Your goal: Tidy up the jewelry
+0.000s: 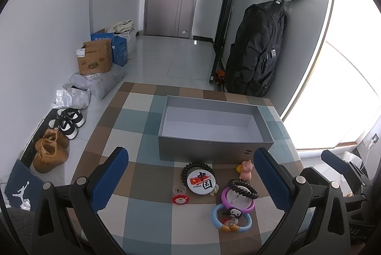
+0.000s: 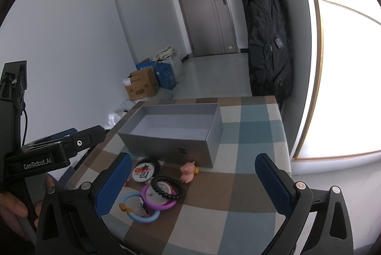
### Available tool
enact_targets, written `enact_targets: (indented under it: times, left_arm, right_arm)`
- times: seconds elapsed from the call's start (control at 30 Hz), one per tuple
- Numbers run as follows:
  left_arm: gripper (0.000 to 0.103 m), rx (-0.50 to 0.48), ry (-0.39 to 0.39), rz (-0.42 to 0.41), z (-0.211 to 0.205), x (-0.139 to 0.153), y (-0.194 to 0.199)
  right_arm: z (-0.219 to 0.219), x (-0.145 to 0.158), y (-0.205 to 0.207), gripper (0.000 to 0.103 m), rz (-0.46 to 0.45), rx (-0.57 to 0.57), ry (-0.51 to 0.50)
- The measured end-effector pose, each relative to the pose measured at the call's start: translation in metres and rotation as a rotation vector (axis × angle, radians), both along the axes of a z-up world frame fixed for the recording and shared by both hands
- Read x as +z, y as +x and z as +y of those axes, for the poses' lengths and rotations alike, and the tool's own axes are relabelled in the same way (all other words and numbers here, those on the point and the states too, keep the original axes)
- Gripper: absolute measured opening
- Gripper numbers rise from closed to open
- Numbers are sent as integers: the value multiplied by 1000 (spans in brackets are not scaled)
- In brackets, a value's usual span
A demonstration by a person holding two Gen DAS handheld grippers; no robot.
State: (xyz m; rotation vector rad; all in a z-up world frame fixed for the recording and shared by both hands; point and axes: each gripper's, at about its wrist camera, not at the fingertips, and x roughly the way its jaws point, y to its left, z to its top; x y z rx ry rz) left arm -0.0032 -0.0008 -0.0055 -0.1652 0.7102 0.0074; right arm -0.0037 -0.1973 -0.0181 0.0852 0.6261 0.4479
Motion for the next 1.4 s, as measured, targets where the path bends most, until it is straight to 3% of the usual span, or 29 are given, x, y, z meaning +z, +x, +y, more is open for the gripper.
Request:
enact_targets:
  times: [0.6, 0.93, 1.2, 1.4]
  left_arm:
    - [102, -6, -28, 29, 3, -5, 4]
    - [102, -7, -55, 76, 14, -9, 14]
    - [102, 13, -60, 126, 32, -18, 25]
    - [102, 19, -94, 187, 42, -30, 34]
  right_arm:
    - [7, -4, 4, 103, 38, 23, -5]
    - [19, -17, 13, 102, 124, 96, -3]
    - [30, -44, 33, 89, 296, 151, 21]
    - [40, -61, 47, 72, 407, 180, 35]
